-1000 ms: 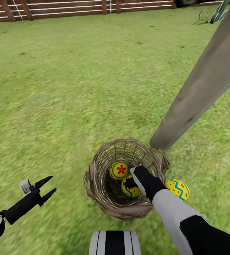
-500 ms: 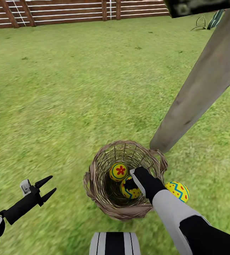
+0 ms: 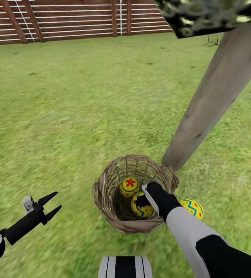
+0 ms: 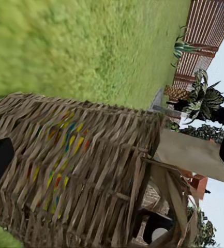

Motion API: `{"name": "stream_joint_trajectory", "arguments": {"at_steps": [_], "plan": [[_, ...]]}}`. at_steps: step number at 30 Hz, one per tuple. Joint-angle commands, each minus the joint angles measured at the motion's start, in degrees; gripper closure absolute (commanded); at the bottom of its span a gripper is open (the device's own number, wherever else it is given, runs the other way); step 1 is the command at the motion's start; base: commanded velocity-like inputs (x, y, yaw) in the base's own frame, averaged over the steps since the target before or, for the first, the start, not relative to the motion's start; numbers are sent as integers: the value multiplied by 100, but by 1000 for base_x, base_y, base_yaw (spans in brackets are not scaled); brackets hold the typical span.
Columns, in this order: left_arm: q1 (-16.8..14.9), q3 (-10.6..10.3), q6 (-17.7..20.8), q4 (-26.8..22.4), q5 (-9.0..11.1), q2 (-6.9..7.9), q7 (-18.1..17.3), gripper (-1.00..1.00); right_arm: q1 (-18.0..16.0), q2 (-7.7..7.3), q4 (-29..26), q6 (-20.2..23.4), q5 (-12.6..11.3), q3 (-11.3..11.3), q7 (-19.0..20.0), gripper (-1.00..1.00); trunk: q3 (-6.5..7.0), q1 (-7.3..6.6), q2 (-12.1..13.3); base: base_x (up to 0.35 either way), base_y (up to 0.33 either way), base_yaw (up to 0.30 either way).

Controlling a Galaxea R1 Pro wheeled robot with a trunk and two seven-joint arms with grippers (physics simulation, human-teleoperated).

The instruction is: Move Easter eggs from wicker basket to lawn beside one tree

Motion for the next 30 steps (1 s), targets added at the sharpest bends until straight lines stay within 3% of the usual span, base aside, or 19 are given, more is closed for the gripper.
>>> {"name": "stream_joint_trajectory", "arguments": {"at_steps": [1,14,17,21,27,28,30], "plan": [[-3,9,27,3,-13,-3,-28,-100,-2,-3,-5,25,-32,28,-22,100,19,-4,0,-20,0,0],[-3,9,27,4,-23,2,-13,-100,-2,0,-51,25,-7,26,17,100,307,-37,18,-1,0,0],[-3,9,27,3,-26,2,-13,-100,-2,-17,-134,39,2,28,189,100,374,-45,22,0,0,0],[-3,9,27,4,-26,2,-13,-100,-2,-19,-419,450,1,18,410,100,462,-55,27,0,0,0],[-3,9,27,11,-26,2,-13,-100,-2,-14,-445,524,-7,17,433,100,595,-71,35,0,0,0],[-3,9,27,11,-28,2,-12,-100,-2,-17,-454,525,-6,17,483,100,617,-73,36,0,0,0],[-3,8,27,11,-33,2,-12,-100,-2,-22,-544,564,2,14,980,100,662,-79,39,0,0,0]]}}
